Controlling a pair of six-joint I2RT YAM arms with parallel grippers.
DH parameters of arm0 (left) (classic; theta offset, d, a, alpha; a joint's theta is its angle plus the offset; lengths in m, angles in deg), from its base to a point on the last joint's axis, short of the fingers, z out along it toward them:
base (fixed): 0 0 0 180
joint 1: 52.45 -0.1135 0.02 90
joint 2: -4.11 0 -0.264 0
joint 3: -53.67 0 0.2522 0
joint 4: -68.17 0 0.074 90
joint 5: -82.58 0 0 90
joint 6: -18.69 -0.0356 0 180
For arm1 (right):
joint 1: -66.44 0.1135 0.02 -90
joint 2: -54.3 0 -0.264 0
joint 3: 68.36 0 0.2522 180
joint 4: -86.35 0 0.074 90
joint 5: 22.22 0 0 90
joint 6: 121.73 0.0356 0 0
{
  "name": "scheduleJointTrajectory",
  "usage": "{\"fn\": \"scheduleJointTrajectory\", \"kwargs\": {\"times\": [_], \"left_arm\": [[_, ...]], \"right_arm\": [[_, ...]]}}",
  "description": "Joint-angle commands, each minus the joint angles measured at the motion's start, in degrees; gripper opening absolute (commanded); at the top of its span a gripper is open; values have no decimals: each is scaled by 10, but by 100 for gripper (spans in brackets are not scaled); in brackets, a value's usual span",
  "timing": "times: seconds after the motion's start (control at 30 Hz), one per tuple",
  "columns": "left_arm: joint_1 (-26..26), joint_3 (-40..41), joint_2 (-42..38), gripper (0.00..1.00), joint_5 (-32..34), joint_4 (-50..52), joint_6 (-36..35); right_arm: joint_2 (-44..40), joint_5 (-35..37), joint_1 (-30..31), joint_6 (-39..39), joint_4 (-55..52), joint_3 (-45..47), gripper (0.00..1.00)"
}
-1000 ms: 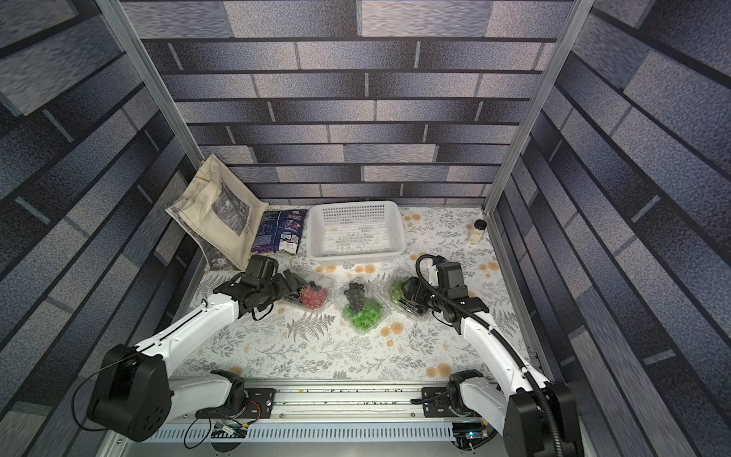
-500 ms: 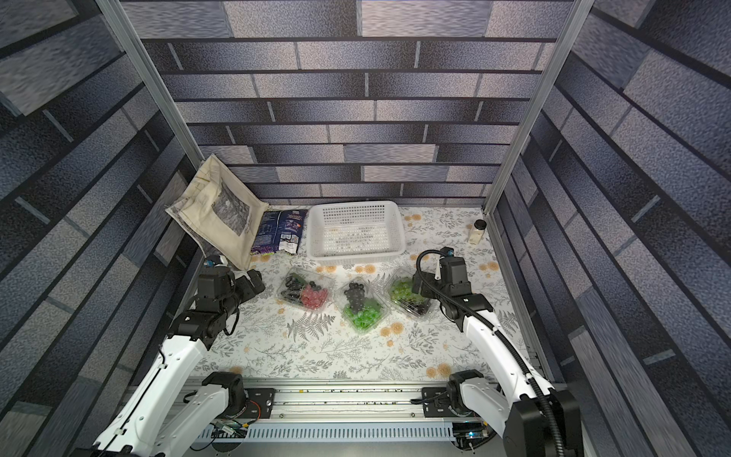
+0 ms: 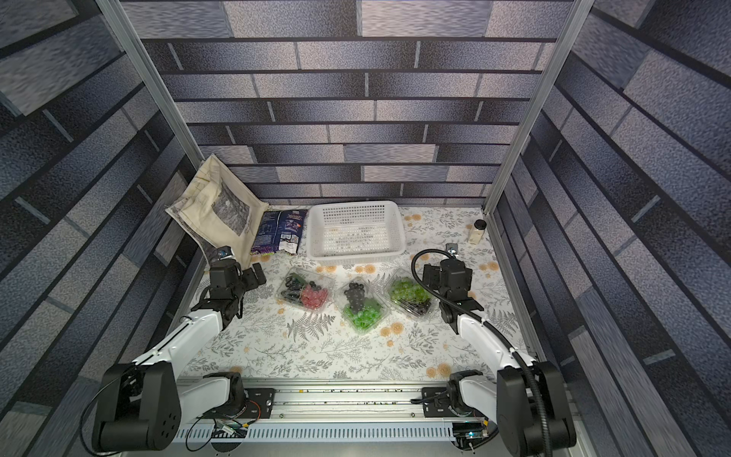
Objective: Pack grapes into containers
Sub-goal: Reset both arms
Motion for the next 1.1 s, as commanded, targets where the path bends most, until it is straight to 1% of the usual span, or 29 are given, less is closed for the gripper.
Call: {"fn": "scheduleJointTrajectory", "kwargs": {"times": [0.0,0.17,0.2,0.23,0.3,0.37,0.43,0.53,0.6,0.67,0.73,0.87,0.97,1.07], "left_arm": [[-8,12,48,100,-14,-131,-52],[-18,17,120,100,-53,-216,-73],[-19,22,128,100,-58,-235,-78],[-19,30,136,100,-62,-260,-81],[-25,40,151,100,-67,-289,-77],[-31,51,164,100,-87,-321,-78],[-31,72,182,100,-99,-373,-81],[-32,97,214,100,-98,-458,-79],[-34,93,202,100,-101,-428,-77],[-34,88,211,100,-105,-437,-80],[-34,80,206,100,-108,-411,-80],[-33,75,209,100,-112,-406,-84],[-30,64,208,100,-110,-383,-88],[-29,65,208,100,-105,-384,-89]], "right_arm": [[46,21,-6,-42,119,13,100],[131,1,-22,-50,250,42,100],[137,2,-23,-54,261,43,100],[139,-9,-29,-46,260,41,100],[161,-36,-43,-31,322,58,100],[197,-49,-54,-20,382,73,100],[210,-57,-57,-19,421,90,100],[211,-60,-59,-19,432,96,100],[212,-59,-60,-17,443,102,100],[212,-66,-60,-20,442,100,100],[212,-86,-60,-27,439,99,100],[212,-90,-60,-29,443,101,100],[211,-65,-60,-20,423,92,100],[211,-53,-60,-18,438,99,100]]}}
